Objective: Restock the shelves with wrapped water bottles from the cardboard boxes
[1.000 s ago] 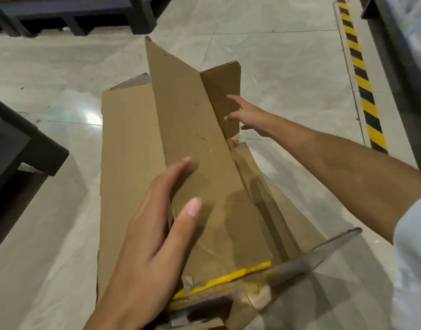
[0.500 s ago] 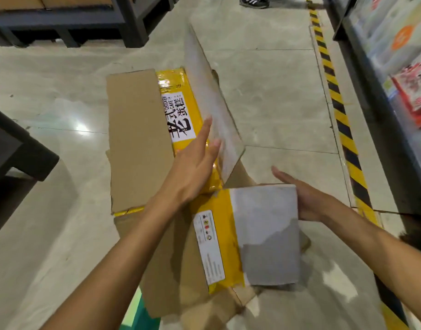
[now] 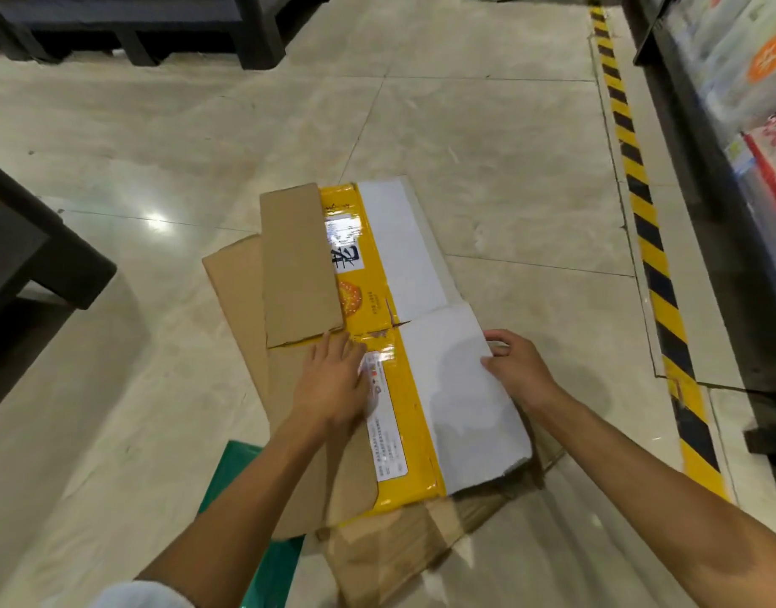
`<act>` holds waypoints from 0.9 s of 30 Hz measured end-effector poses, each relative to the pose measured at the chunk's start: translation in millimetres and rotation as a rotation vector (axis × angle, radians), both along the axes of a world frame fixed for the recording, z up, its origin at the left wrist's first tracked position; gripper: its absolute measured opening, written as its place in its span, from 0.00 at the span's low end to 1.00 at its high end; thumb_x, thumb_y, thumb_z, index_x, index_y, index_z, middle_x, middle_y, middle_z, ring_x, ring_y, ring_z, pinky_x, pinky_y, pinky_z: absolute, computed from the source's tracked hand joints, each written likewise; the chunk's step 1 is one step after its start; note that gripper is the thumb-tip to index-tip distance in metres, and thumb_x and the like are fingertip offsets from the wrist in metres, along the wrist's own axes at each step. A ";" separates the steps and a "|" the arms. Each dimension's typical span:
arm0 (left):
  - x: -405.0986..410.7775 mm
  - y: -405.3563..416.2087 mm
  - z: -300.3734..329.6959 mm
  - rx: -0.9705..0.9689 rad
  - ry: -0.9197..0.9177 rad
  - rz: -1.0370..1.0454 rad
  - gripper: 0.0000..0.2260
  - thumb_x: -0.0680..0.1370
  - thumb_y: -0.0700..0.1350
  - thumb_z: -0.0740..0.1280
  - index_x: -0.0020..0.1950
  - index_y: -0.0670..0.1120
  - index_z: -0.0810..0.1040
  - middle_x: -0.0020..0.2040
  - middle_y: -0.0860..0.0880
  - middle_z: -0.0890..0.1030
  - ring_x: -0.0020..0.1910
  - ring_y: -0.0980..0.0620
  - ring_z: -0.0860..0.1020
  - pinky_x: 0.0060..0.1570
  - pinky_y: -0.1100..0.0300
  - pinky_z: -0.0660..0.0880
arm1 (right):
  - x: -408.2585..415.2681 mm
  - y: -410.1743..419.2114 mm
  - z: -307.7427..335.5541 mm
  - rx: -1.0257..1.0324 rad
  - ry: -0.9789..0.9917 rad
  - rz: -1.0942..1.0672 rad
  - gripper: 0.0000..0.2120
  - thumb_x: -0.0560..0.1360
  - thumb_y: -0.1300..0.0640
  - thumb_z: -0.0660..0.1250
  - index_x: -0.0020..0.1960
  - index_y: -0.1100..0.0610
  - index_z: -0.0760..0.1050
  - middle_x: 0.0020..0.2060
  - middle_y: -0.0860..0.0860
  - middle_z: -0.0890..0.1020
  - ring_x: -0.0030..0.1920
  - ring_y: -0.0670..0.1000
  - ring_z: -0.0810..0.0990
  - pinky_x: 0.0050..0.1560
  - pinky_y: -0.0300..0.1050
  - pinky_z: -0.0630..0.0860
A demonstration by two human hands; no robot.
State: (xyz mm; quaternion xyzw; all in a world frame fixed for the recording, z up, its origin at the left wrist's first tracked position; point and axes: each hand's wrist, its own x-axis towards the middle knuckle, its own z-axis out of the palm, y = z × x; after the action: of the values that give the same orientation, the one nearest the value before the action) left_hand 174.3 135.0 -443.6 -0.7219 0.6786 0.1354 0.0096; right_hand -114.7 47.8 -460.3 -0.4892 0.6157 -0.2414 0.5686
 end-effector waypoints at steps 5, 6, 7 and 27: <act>45.2 34.9 -10.9 -0.082 0.040 0.540 0.20 0.81 0.52 0.65 0.69 0.42 0.71 0.67 0.38 0.72 0.64 0.34 0.72 0.61 0.39 0.73 | -2.9 -5.6 -17.0 -0.029 0.259 0.104 0.20 0.76 0.66 0.65 0.65 0.52 0.80 0.56 0.51 0.85 0.53 0.53 0.84 0.52 0.48 0.80; 53.8 40.0 -18.4 -0.025 0.127 0.671 0.21 0.81 0.54 0.65 0.68 0.41 0.71 0.66 0.38 0.72 0.63 0.34 0.73 0.62 0.39 0.75 | 0.8 -4.1 -19.1 -0.042 0.276 0.126 0.19 0.77 0.64 0.65 0.65 0.52 0.80 0.56 0.50 0.85 0.53 0.53 0.83 0.51 0.48 0.80; 59.6 44.0 -23.0 0.033 0.234 0.785 0.23 0.81 0.57 0.66 0.66 0.41 0.73 0.65 0.38 0.73 0.62 0.34 0.75 0.62 0.39 0.76 | 5.1 -3.0 -20.6 -0.053 0.291 0.143 0.17 0.78 0.61 0.65 0.65 0.51 0.79 0.56 0.49 0.84 0.53 0.53 0.82 0.49 0.47 0.79; 4.7 146.5 -21.0 0.123 1.372 1.246 0.09 0.78 0.36 0.71 0.53 0.42 0.73 0.49 0.39 0.82 0.44 0.43 0.79 0.39 0.52 0.74 | -4.5 -12.1 -21.2 -0.160 0.450 0.116 0.14 0.76 0.57 0.72 0.60 0.55 0.78 0.58 0.56 0.80 0.51 0.56 0.81 0.48 0.48 0.75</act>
State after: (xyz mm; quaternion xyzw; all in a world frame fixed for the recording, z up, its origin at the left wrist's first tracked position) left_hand 179.0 281.6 -464.6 -0.7161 0.0169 0.5493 -0.4303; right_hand -119.2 35.7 -481.5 -0.6087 0.6768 -0.1412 0.3894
